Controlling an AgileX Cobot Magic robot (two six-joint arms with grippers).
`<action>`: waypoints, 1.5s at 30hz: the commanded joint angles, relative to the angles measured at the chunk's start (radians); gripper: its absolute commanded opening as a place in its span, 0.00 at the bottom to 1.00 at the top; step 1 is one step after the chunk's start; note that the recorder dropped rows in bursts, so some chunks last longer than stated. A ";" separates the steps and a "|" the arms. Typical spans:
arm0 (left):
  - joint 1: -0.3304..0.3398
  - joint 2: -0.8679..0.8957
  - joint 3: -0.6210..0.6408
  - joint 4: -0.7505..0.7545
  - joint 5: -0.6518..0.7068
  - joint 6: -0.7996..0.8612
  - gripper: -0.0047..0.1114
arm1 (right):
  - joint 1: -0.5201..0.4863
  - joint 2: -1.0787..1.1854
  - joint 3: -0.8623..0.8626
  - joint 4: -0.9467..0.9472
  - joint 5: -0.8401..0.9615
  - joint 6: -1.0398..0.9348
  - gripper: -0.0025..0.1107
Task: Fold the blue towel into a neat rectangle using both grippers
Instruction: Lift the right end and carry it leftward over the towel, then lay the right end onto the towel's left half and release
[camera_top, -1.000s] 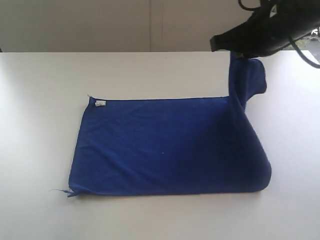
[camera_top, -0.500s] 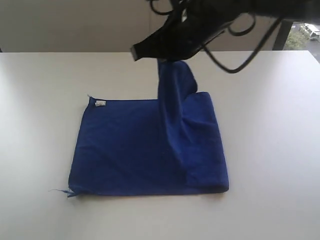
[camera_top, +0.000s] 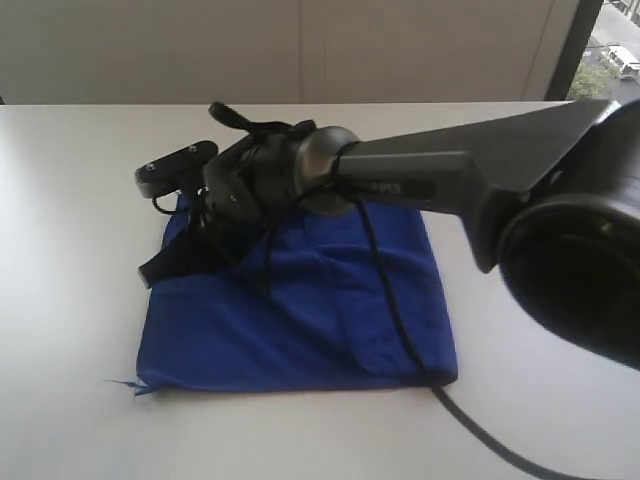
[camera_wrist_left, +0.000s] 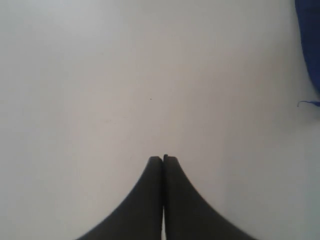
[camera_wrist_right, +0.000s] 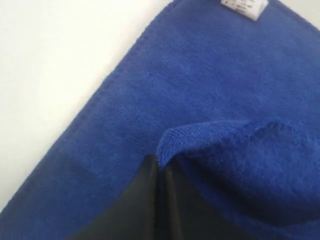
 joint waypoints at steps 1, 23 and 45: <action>0.000 -0.005 0.008 -0.002 0.005 -0.005 0.04 | 0.028 0.035 -0.093 -0.003 0.048 0.018 0.02; 0.000 -0.005 0.008 -0.002 0.005 -0.003 0.04 | 0.008 -0.045 -0.181 -0.045 0.161 0.083 0.02; 0.000 -0.005 0.008 -0.002 0.005 -0.003 0.04 | 0.044 -0.299 -0.181 -0.004 0.279 -0.015 0.02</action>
